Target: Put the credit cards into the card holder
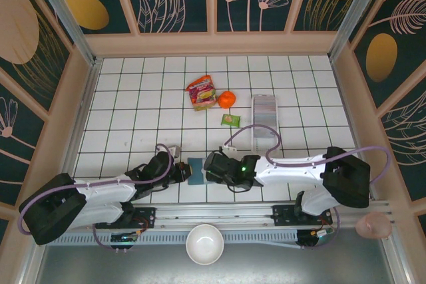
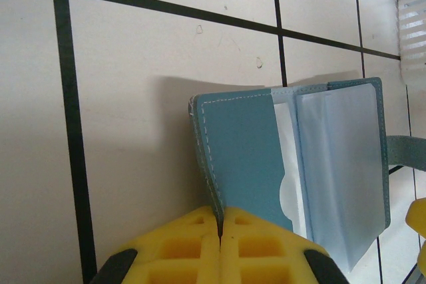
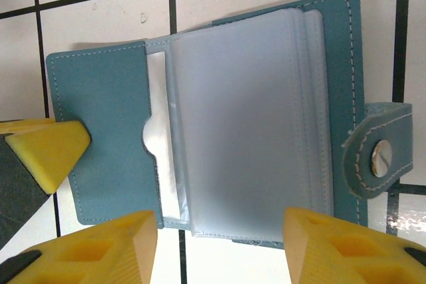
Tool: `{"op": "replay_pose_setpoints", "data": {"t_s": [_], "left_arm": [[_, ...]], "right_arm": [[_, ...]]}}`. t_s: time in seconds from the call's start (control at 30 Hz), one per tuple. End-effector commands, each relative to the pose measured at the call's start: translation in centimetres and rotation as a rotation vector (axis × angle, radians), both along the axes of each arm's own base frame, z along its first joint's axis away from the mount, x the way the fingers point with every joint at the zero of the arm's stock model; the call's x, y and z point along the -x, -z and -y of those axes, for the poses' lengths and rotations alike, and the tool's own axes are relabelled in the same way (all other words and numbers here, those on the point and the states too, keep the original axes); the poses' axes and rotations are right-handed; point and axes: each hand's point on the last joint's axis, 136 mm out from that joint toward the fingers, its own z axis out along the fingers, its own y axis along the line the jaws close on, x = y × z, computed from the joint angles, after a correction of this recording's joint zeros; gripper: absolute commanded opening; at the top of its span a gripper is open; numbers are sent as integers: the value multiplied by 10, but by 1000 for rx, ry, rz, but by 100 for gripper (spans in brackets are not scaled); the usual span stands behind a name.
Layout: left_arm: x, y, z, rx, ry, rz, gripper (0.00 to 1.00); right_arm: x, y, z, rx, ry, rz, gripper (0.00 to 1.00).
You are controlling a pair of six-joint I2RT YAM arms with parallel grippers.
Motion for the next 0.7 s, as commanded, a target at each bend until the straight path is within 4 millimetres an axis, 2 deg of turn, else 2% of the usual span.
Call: {"op": "replay_pose_setpoints", "data": {"t_s": [0.0,0.13,0.3,0.57,0.67], "left_arm": [[7,13,-9,-43,-6,-34,0],[7,14,-9,-44,-4,-35,0],[7,13,-9,-41,-4,-35,0],[7,13,-8,-40,-2,-33,0],[7,13,-7,-41,3,-37,0]], "right_arm": [[-5,1,8,54,21,31,53],[-2,14,4,76,6,4,54],[-2,22,-3,60,-8,-10,53],[-4,22,5,84,1,2,53],[-5,19,1,60,-3,4,53]]}}
